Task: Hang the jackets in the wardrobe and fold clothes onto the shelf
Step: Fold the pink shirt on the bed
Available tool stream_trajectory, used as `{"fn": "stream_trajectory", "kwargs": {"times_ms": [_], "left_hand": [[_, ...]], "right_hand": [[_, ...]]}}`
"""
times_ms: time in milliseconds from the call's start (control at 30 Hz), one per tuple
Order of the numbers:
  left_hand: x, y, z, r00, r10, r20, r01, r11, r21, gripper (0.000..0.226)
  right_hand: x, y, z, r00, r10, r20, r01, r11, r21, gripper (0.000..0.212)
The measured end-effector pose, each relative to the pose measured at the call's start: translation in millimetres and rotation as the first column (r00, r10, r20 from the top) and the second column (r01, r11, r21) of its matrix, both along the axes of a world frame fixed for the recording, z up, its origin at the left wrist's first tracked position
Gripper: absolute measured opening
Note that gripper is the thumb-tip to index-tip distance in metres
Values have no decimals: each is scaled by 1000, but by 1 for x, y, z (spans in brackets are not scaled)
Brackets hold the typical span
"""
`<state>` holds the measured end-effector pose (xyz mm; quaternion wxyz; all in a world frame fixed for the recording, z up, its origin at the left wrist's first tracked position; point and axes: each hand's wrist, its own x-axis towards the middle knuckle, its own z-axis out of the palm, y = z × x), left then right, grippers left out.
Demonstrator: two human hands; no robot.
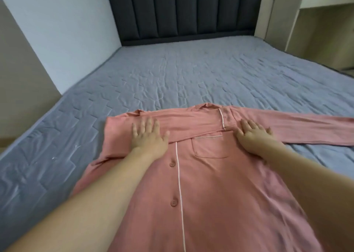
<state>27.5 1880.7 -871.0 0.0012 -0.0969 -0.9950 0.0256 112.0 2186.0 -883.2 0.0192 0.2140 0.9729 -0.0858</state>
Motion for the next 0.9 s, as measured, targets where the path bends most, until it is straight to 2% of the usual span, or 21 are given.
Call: {"fn": "stream_trajectory", "kwargs": {"times_ms": [67, 133, 200, 267, 367, 433, 467, 533, 600, 633, 700, 767, 833, 900], "left_hand": [[20, 57, 6, 974, -223, 32, 217, 967, 129, 69], [42, 109, 8, 923, -373, 91, 350, 916, 195, 65], [60, 149, 3, 888, -411, 206, 385, 910, 156, 61], [71, 179, -5, 910, -330, 249, 313, 944, 108, 58], [76, 220, 5, 971, -236, 34, 228, 962, 148, 47], [78, 254, 21, 941, -313, -130, 321, 946, 38, 37], [78, 275, 29, 910, -377, -173, 384, 923, 6, 34], [80, 325, 39, 848, -519, -109, 529, 844, 87, 30], [86, 385, 43, 784, -620, 21, 603, 770, 206, 28], [90, 416, 44, 762, -645, 57, 615, 749, 247, 27], [102, 476, 42, 725, -681, 105, 625, 714, 316, 27], [115, 526, 35, 692, -710, 127, 636, 684, 358, 29], [124, 564, 27, 681, -719, 140, 646, 679, 350, 31], [126, 586, 21, 717, -684, 134, 635, 721, 278, 29]], "right_hand": [[40, 41, -4, 996, -92, -16, 93, 996, 10, 67], [81, 79, -12, 976, -217, -26, 217, 976, 29, 66], [119, 112, -18, 941, -335, -35, 336, 942, 12, 70], [148, 143, -22, 899, -430, -86, 431, 902, -10, 76], [174, 183, -26, 773, -594, -224, 584, 804, -117, 78], [185, 205, -27, 644, -686, -337, 620, 727, -295, 71], [188, 215, -26, 564, -721, -403, 592, 693, -411, 66], [193, 229, -24, 340, -801, -493, 427, 598, -678, 52], [197, 238, -17, 92, -901, -423, 198, 433, -879, 40], [198, 246, -14, 34, -937, -347, 106, 349, -931, 36], [200, 264, -10, 46, -981, -187, -25, 186, -982, 32], [201, 279, -11, 66, -995, -75, -170, 63, -983, 20], [200, 287, -16, 67, -997, -44, -223, 28, -974, 13], [193, 293, -22, 85, -991, -99, -189, 81, -979, 12]]}}
